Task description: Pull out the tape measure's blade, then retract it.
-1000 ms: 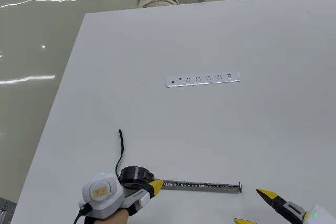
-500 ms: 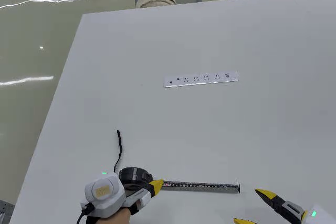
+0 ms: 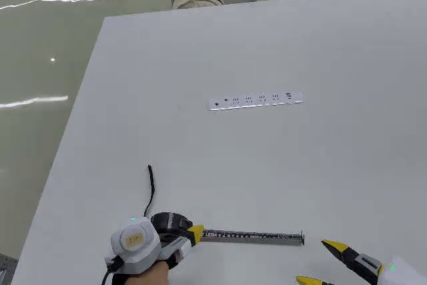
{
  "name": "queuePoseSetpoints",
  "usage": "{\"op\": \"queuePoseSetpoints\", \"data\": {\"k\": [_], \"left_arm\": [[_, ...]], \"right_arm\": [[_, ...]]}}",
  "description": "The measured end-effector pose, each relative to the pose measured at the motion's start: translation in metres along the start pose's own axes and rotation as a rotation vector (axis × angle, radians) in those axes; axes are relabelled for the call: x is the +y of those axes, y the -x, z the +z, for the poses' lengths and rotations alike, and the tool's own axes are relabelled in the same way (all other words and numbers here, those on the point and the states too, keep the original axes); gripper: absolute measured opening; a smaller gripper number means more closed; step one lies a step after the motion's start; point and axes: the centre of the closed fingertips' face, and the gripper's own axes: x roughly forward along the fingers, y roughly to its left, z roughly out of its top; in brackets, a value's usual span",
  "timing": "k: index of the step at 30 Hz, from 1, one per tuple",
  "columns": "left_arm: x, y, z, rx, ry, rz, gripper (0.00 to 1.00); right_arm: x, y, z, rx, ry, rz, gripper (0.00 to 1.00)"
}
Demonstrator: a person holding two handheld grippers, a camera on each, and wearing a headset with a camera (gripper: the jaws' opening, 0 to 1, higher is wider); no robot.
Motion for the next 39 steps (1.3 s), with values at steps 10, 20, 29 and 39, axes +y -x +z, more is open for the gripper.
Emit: {"op": "queuePoseSetpoints", "data": {"k": [10, 20, 29, 39], "left_arm": [[0.000, -0.004, 0.000, 0.011, -0.001, 0.043, 0.78], [0.002, -0.005, -0.001, 0.010, -0.008, 0.079, 0.79], [0.003, -0.006, -0.002, 0.016, -0.010, 0.101, 0.78], [0.006, -0.008, -0.003, 0.035, -0.009, 0.130, 0.75]], "right_arm": [[-0.012, -0.001, -0.003, 0.008, -0.003, 0.000, 0.55], [-0.021, -0.005, -0.005, 0.001, 0.004, 0.016, 0.54], [-0.027, -0.011, -0.011, 0.008, 0.003, 0.047, 0.51], [-0.028, -0.023, -0.012, 0.021, -0.012, 0.093, 0.50]]}}
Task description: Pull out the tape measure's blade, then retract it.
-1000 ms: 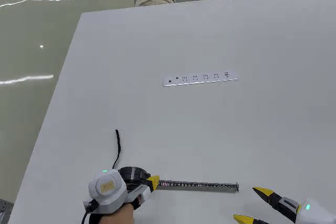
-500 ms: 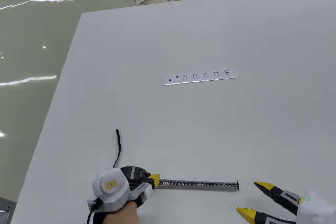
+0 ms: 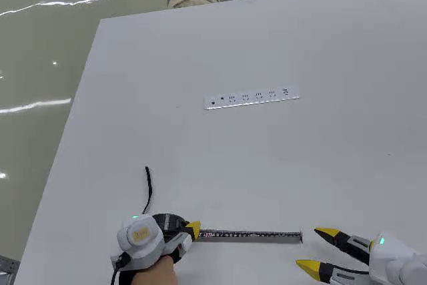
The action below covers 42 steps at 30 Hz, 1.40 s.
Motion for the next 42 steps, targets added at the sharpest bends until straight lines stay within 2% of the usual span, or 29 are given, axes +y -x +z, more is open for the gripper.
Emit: {"op": "queuePoseSetpoints", "data": {"k": [1, 4, 15, 38, 42], "left_arm": [[0.001, 0.000, -0.001, 0.009, -0.025, 0.009, 0.74], [0.002, -0.001, -0.001, 0.002, -0.012, 0.012, 0.73], [0.008, -0.001, -0.002, 0.011, -0.025, 0.036, 0.65], [0.009, -0.004, -0.003, 0.025, -0.039, 0.052, 0.66], [0.009, -0.004, -0.003, 0.023, -0.039, 0.050, 0.66]], "right_arm": [[-0.001, -0.001, 0.000, 0.003, -0.002, 0.003, 0.49], [-0.001, -0.003, 0.002, 0.009, 0.006, 0.008, 0.49], [-0.003, -0.012, 0.001, 0.020, 0.008, 0.040, 0.48], [-0.002, -0.019, 0.004, 0.022, 0.005, 0.068, 0.41], [-0.004, -0.022, -0.001, 0.042, -0.003, 0.076, 0.40]]}}
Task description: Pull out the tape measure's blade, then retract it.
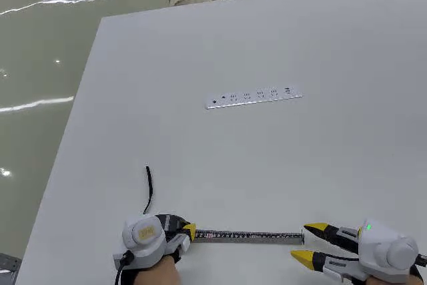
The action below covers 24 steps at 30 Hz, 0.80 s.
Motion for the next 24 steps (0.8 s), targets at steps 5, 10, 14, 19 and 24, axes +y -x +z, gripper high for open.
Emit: {"op": "queuePoseSetpoints", "data": {"k": [5, 10, 14, 19, 24], "left_arm": [[0.000, 0.000, 0.000, -0.002, 0.007, -0.007, 0.66], [0.000, 0.000, 0.000, -0.003, 0.009, -0.012, 0.66], [0.000, -0.001, 0.000, -0.005, 0.009, -0.010, 0.66], [0.000, -0.001, 0.000, -0.010, 0.009, -0.012, 0.66], [0.000, -0.001, 0.000, -0.013, 0.008, -0.011, 0.66]], "right_arm": [[-0.005, -0.006, -0.004, 0.008, -0.032, 0.014, 0.39], [-0.008, -0.009, -0.009, 0.030, -0.043, 0.020, 0.39], [-0.011, -0.010, -0.014, 0.043, -0.051, 0.023, 0.39], [-0.013, -0.008, -0.014, 0.033, -0.067, 0.022, 0.36], [-0.010, -0.011, -0.013, 0.023, -0.073, 0.036, 0.35]]}}
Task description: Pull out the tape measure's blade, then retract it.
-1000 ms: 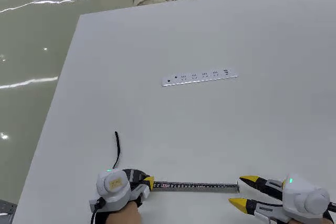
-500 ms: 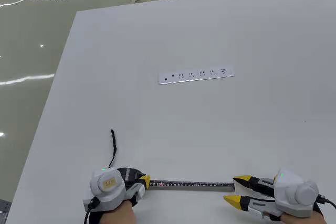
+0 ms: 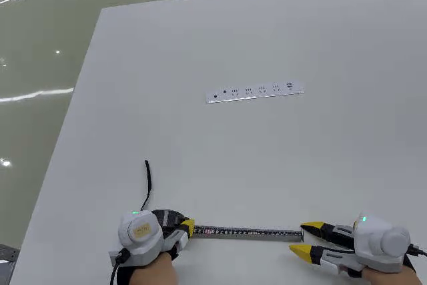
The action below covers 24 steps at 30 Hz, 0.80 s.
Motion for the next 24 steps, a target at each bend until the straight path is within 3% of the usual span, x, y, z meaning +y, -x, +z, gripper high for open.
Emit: {"op": "queuePoseSetpoints", "data": {"k": [9, 24], "left_arm": [[0.000, -0.001, 0.000, -0.006, 0.005, -0.008, 0.66], [0.000, -0.002, -0.001, -0.004, 0.005, -0.008, 0.66]], "right_arm": [[0.002, 0.000, -0.001, -0.009, -0.040, 0.026, 0.29], [-0.008, 0.001, -0.004, -0.010, -0.090, 0.070, 0.15]]}}
